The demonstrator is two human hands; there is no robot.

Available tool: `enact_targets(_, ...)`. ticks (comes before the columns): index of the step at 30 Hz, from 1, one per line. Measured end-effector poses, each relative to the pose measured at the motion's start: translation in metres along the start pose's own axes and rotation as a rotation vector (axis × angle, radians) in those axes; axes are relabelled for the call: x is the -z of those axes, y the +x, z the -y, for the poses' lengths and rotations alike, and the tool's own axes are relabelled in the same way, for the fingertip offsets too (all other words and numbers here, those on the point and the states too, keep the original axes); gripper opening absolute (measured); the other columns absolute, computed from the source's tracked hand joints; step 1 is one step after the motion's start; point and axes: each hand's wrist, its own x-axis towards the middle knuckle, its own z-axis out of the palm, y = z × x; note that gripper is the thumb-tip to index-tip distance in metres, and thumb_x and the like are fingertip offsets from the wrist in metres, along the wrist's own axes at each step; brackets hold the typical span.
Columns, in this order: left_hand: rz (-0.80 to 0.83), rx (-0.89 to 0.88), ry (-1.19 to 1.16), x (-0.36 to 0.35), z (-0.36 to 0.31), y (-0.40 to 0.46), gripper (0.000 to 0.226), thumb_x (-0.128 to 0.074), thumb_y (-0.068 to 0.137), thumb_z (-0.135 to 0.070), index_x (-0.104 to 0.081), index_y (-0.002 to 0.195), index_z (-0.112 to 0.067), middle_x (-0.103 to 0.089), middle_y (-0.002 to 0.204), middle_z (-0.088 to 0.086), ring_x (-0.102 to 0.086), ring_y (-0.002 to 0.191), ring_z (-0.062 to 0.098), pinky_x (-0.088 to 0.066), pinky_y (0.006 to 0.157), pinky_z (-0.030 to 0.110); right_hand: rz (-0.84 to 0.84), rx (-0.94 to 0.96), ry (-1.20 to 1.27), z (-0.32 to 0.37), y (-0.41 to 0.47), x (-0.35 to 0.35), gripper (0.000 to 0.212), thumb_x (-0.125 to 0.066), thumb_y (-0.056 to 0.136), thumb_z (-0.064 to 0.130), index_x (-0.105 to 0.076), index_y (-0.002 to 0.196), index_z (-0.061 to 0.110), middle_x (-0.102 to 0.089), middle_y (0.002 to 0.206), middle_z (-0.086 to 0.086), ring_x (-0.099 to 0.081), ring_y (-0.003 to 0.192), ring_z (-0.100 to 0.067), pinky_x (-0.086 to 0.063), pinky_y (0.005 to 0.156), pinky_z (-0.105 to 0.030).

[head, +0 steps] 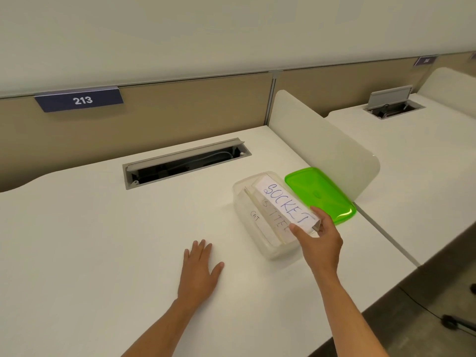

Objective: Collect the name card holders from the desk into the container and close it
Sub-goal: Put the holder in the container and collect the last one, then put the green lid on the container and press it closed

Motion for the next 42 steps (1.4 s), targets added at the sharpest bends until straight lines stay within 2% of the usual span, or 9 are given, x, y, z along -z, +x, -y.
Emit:
enact_targets(3, 0.018, -0.001, 0.035, -0.004, -0.007, 0.014, 0.067, -0.043, 0.098, -0.051, -0.032, 0.152, -0.012, -0.019, 0.163, 0.004, -0.005, 0.152, 0.019, 0.009, 0.120, 0.032, -0.033, 0.029, -0.149, -0.006, 0.007, -0.005, 0.062, -0.087, 0.069, 0.015, -0.062, 0.123, 0.030, -0.070, 0.117, 0.001, -0.064, 0.109, -0.017, -0.054, 0.092, -0.037)
enact_targets(9, 0.005, -0.001, 0.101, -0.012, -0.015, 0.034, 0.072, -0.036, 0.097, -0.058, -0.026, 0.154, -0.014, -0.017, 0.164, 0.000, -0.002, 0.152, 0.017, 0.010, 0.121, 0.036, 0.018, 0.127, -0.433, -0.017, 0.021, -0.017, 0.064, -0.085, 0.071, 0.023, -0.059, 0.129, 0.027, -0.065, 0.124, 0.003, -0.060, 0.112, -0.019, -0.046, 0.090, -0.032)
enact_targets(12, -0.009, -0.020, 0.162, -0.016, -0.013, 0.036, 0.075, -0.025, 0.096, -0.063, -0.022, 0.155, -0.017, -0.012, 0.165, -0.003, 0.003, 0.152, 0.013, 0.015, 0.120, 0.034, 0.109, 0.154, -0.590, -0.021, 0.030, -0.019, 0.064, -0.082, 0.074, 0.030, -0.053, 0.130, 0.027, -0.063, 0.124, 0.004, -0.061, 0.110, -0.021, -0.047, 0.083, -0.033)
enact_targets(16, -0.044, -0.020, 0.177, -0.019, -0.015, 0.035, 0.078, -0.017, 0.093, -0.066, -0.026, 0.153, -0.017, -0.018, 0.164, -0.004, 0.000, 0.151, 0.012, 0.015, 0.119, 0.032, 0.212, 0.180, -0.804, -0.025, 0.040, -0.019, 0.064, -0.077, 0.077, 0.035, -0.046, 0.132, 0.026, -0.060, 0.122, 0.001, -0.061, 0.106, -0.025, -0.050, 0.078, -0.037)
enact_targets(23, -0.044, -0.010, 0.176, -0.018, -0.017, 0.035, 0.077, -0.019, 0.093, -0.064, -0.029, 0.152, -0.017, -0.021, 0.163, -0.004, -0.002, 0.152, 0.012, 0.009, 0.122, 0.036, 0.494, 0.132, -1.126, -0.015, 0.065, -0.026, 0.082, -0.073, 0.081, 0.044, -0.026, 0.146, 0.033, -0.053, 0.119, -0.004, -0.062, 0.101, -0.025, -0.049, 0.075, -0.035)
enact_targets(30, -0.041, -0.003, 0.184, -0.018, -0.019, 0.034, 0.077, -0.020, 0.093, -0.064, -0.030, 0.152, -0.017, -0.021, 0.163, -0.003, -0.002, 0.152, 0.012, 0.006, 0.122, 0.037, 0.584, 0.099, -1.190, -0.014, 0.076, -0.032, 0.093, -0.075, 0.081, 0.044, -0.016, 0.152, 0.037, -0.052, 0.122, -0.007, -0.060, 0.107, -0.026, -0.050, 0.080, -0.037)
enact_targets(37, -0.036, 0.002, 0.188, -0.017, -0.020, 0.034, 0.076, -0.019, 0.093, -0.064, -0.027, 0.153, -0.018, -0.018, 0.163, -0.005, 0.001, 0.151, 0.010, 0.008, 0.122, 0.036, 0.598, 0.121, -1.154, -0.022, 0.077, -0.031, 0.076, -0.062, 0.091, 0.039, -0.017, 0.153, 0.040, -0.055, 0.119, -0.005, -0.059, 0.108, -0.025, -0.050, 0.082, -0.037)
enact_targets(40, -0.036, 0.000, 0.189, -0.017, -0.021, 0.033, 0.077, -0.019, 0.093, -0.064, -0.028, 0.153, -0.017, -0.020, 0.163, -0.004, -0.001, 0.151, 0.012, 0.006, 0.122, 0.037, 0.573, 0.133, -1.019, -0.025, 0.077, -0.028, 0.065, -0.060, 0.093, 0.041, -0.032, 0.151, 0.034, -0.055, 0.124, -0.005, -0.056, 0.114, -0.024, -0.049, 0.087, -0.037)
enact_targets(42, -0.036, -0.001, 0.191, -0.017, -0.021, 0.033, 0.077, -0.019, 0.092, -0.064, -0.028, 0.153, -0.016, -0.020, 0.163, -0.003, -0.002, 0.152, 0.012, 0.005, 0.123, 0.038, 0.450, 0.182, -0.766, -0.024, 0.074, -0.026, 0.052, -0.064, 0.093, 0.036, -0.050, 0.141, 0.022, -0.057, 0.130, -0.005, -0.054, 0.120, -0.024, -0.047, 0.094, -0.038)
